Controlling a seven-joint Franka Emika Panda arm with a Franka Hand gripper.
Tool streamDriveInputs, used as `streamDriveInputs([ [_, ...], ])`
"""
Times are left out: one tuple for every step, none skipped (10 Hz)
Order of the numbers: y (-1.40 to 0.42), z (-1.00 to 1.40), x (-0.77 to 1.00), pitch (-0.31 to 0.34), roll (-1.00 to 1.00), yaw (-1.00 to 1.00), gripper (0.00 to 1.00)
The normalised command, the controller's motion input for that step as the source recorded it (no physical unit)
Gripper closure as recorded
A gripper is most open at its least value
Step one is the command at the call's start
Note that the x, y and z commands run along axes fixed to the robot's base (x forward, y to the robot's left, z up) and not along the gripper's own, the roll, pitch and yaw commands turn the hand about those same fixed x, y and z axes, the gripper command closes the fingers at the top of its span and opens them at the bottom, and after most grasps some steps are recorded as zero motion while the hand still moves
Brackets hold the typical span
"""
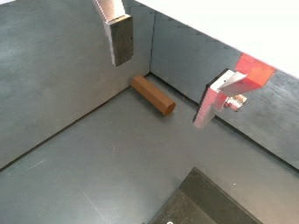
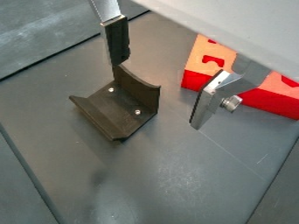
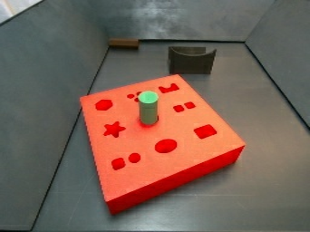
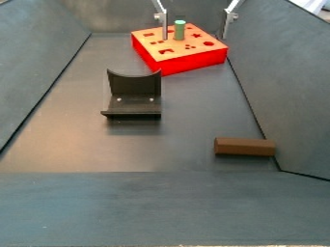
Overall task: Pick up the hexagon object. Move up. Place the hexagon object on the fixture. Regrasp the hexagon object. Move to above the board. Insert the hexagon object.
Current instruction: Pick up the hexagon object.
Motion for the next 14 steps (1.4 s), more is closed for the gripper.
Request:
streamDriveInputs([
  [0.23,-0.20,0.00,0.044,0.00,-0.20,0.00],
  [0.46,-0.38,-0.08,0.061,-0.01,-0.50,0.00],
  [0.25,-0.46,-0.07,0.081,0.00,-0.73,0.00],
  [0.04,-0.53,-0.22,0.043,0.00,-0.91,0.00],
  [0.04,-0.53,-0.22,0.040,0.00,-0.92,0.00],
  [0.04,-0.53,-0.22,0.039,0.00,-0.93,0.00],
  [0.03,-0.55,-0.22,0.034,0.00,-0.93,0.00],
  [0.01,-0.57,-0.24,0.000,0.00,-0.93,0.00],
  [0.00,0.00,-0.02,-0.001,0.00,0.00,0.00],
  [0.07,-0.09,0.00,-0.027,-0.05,-0.19,0.00],
  [0.15,-0.42,-0.19,-0.016,0.00,-0.80,0.00],
  [0.00,-0.53,-0.21,0.000,0.00,-0.96,0.00],
  [0.00,-0.53,-0.21,0.000,0.00,-0.97,0.00],
  [0.00,-0.54,-0.21,0.000,0.00,-0.97,0.00],
])
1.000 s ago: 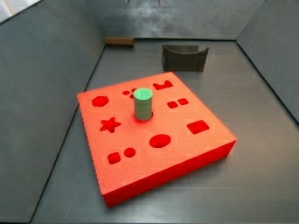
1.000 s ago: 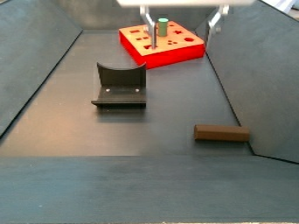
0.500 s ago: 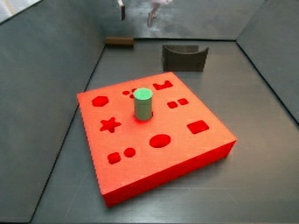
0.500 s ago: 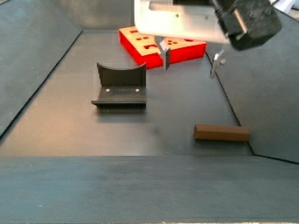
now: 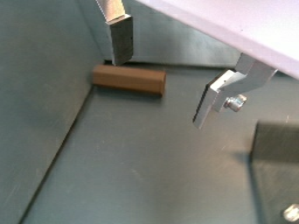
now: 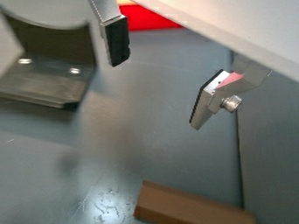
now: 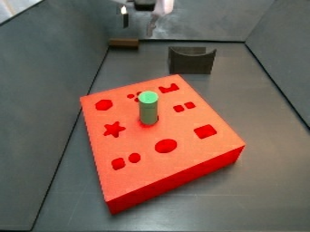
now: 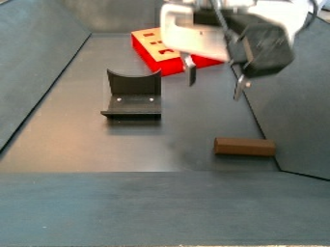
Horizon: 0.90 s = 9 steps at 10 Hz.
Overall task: Pick up the hexagon object. Move up. Place the hexagon object on the fixture. Regrasp the hexagon object. Move to above the board. Insert the hexagon object.
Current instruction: Pick up the hexagon object.
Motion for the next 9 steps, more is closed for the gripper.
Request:
streamDriveInputs([
  [0.05,-0.63,-0.26,0.000,0.00,-0.93,0.00],
  [0.16,-0.65,-0.31,0.000,0.00,-0.80,0.00],
  [0.38,-0.32,-0.04,-0.056,0.00,-0.58,0.00],
  [0.46,-0.09,0.09,-0.011,-0.02,-0.51,0.00],
  [0.37,0.00,0.17,0.000,-0.01,-0.59,0.00],
  [0.24,0.00,0.23,0.016,-0.02,-0.71,0.00],
  [0.14,0.00,0.19,0.046,-0.01,-0.79,0.00],
  [0.08,0.00,0.07,0.046,0.00,-0.87,0.00],
  [0.03,-0.02,0.00,0.000,-0.02,-0.89,0.00],
])
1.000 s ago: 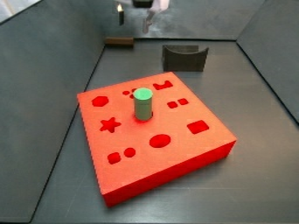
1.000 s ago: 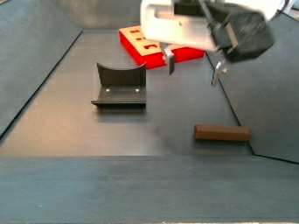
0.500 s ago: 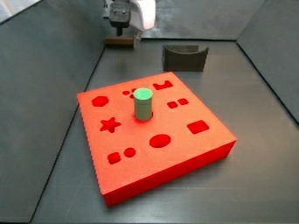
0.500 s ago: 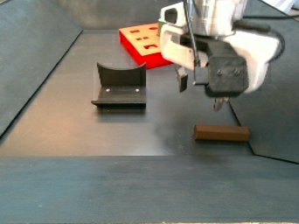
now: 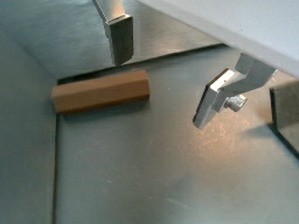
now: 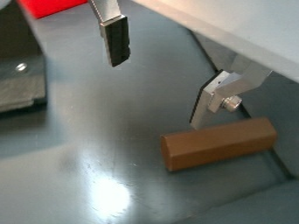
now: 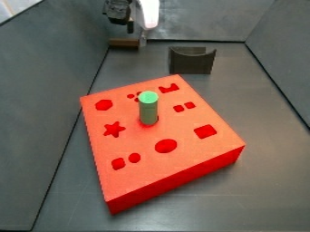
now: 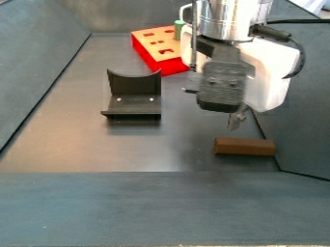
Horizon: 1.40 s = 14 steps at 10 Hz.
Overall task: Pick up the hexagon object. Move up. Place the hexagon object on the fixture. Regrasp the hexagon object. Move to above the board. Insert the hexagon object.
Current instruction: Pick up the hexagon object.
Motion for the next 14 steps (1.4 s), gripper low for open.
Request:
streamDriveInputs([
  [0.22,-0.02,0.00,0.000,-0.07,-0.67,0.00],
  [0.44,-0.47,-0.09,-0.114,-0.12,-0.37,0.00],
  [0.54,-0.71,-0.20,-0.170,-0.10,-0.27,0.00],
  [0.59,-0.85,-0.33,-0.140,-0.03,-0.26,0.00],
  [0.57,-0.94,-0.38,-0.103,-0.01,-0.29,0.00],
  [0.46,-1.00,-0.27,-0.060,0.00,-0.34,0.00],
  [0.38,-1.00,-0.25,-0.031,0.00,-0.40,0.00],
  [0.21,-1.00,-0.07,0.000,0.00,-0.47,0.00],
  [0.01,-1.00,0.00,-0.006,0.00,-0.59,0.00],
  [-0.09,-1.00,0.17,-0.021,0.06,-0.69,0.00],
  [-0.22,-1.00,0.29,-0.040,0.09,-0.69,0.00],
  [-0.23,-1.00,0.30,-0.044,0.09,-0.67,0.00],
  [-0.26,-1.00,0.23,-0.050,0.09,-0.67,0.00],
  [-0.16,-1.00,0.15,-0.007,0.13,-0.53,0.00],
])
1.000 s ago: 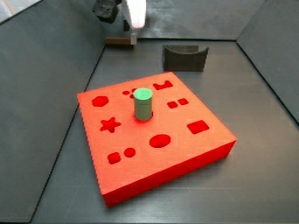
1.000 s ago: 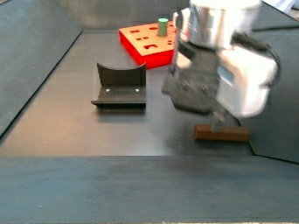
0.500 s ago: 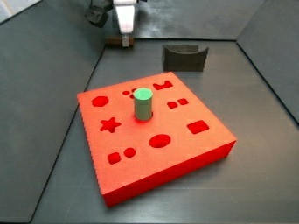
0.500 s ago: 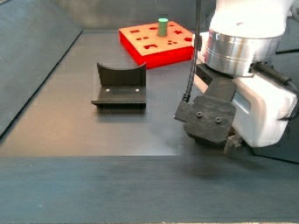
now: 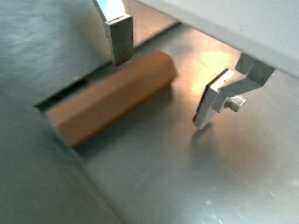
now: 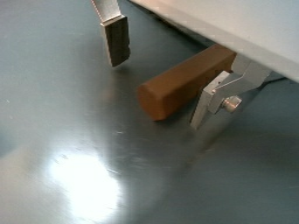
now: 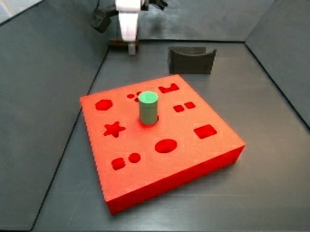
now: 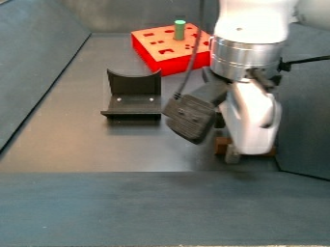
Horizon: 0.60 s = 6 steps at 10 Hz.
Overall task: Pick up the hexagon object. Move up. Place the hexagon object on the fixture. Regrasp the hexagon object. Move to above the board. Insert the hexagon object.
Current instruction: Pick up the hexagon object.
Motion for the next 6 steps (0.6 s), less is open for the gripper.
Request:
streamDriveInputs([
  [-0.01,-1.00,0.00,-0.017,0.16,-0.31,0.00],
  [0.02,-1.00,-0.41,-0.123,0.02,0.00,0.00],
  [0.00,-0.15,0.00,-0.033,-0.05,0.06,0.00],
  [0.00,0.00,-0.01,-0.019,0.00,0.00,0.00],
  [0.00,0.00,0.00,0.000,0.00,0.00,0.00],
  [0.00,0.00,0.00,0.000,0.00,0.00,1.00],
])
